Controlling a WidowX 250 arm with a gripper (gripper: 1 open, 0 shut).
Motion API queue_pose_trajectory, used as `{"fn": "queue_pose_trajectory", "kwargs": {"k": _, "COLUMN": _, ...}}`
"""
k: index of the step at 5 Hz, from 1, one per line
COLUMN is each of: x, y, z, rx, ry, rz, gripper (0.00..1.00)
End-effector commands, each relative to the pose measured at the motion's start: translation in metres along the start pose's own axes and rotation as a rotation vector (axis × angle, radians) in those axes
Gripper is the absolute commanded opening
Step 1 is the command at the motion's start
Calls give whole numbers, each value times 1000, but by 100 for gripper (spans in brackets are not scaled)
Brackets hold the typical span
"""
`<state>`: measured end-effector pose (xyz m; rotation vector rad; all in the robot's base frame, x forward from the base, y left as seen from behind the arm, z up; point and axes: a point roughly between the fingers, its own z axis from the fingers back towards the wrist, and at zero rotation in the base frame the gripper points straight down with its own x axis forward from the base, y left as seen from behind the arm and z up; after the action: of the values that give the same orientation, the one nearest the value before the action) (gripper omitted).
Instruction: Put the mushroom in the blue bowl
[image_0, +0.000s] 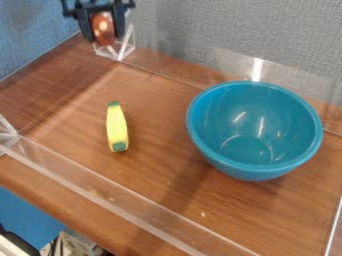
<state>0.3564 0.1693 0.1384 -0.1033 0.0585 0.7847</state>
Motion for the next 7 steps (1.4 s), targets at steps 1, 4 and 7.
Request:
{"fn": "queue_pose_trajectory", "kwargs": {"k": 1, "x": -31, "y": -35, "z": 51, "rx": -42, "ry": -85, "rz": -88, "gripper": 0}}
{"fn": "queue_pose_trajectory", "kwargs": {"k": 4, "x": -84, "y": -79, "z": 34, "rx": -63, "ry": -110, "rz": -63, "gripper": 0}}
{"fn": "queue_pose_trajectory", "kwargs": {"k": 7, "x": -101, "y": -86, "z": 34, "rx": -72, "ry": -172, "rz": 6, "gripper": 0}}
